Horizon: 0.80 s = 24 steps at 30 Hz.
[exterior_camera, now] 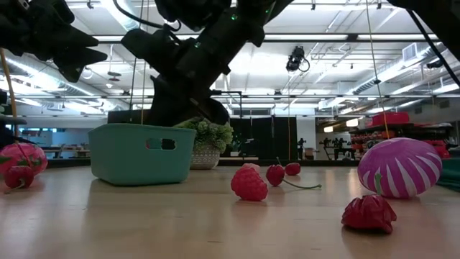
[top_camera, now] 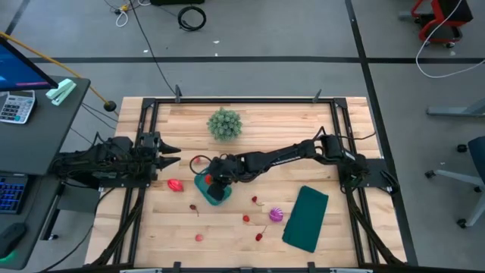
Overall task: Pick and placing Produce into tupperware
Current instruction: Put the red strawberry into the green bin
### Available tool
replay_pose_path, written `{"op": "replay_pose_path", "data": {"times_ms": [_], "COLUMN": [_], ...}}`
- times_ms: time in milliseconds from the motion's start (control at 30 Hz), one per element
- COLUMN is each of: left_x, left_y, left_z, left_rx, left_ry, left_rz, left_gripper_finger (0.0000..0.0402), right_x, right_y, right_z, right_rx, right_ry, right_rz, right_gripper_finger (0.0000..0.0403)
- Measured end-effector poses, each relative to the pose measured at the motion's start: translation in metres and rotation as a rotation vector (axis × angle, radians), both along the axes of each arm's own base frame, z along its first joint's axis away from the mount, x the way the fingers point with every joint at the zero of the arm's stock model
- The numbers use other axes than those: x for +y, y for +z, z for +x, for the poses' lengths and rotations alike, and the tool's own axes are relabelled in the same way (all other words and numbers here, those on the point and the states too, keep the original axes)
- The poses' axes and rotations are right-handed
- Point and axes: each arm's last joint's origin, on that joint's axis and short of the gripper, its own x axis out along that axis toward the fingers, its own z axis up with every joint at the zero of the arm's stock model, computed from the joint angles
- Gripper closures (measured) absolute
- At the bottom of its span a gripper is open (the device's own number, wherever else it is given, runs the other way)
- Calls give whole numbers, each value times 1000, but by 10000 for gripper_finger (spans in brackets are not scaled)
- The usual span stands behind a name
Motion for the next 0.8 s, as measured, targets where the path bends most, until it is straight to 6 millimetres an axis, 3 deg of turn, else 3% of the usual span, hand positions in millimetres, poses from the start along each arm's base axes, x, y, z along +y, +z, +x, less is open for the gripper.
{"op": "replay_pose_path", "data": {"times_ms": [267,433,800], "left_x": [0,0,0], "left_y": [0,-1,-1], "left_z": [0,0,0], "left_rx": [5,10,12], "left_ry": [0,0,0], "left_rz": [1,1,0], "left_gripper_finger": [225,229,227], "right_x": [-3,0,6], "right_y": [2,12,10], "right_z": [0,2,1], "right_rx": [-7,-60,-56], "right_ry": [67,85,94], "right_rz": [-209,-228,-143], "right_gripper_finger": [385,387,378]}}
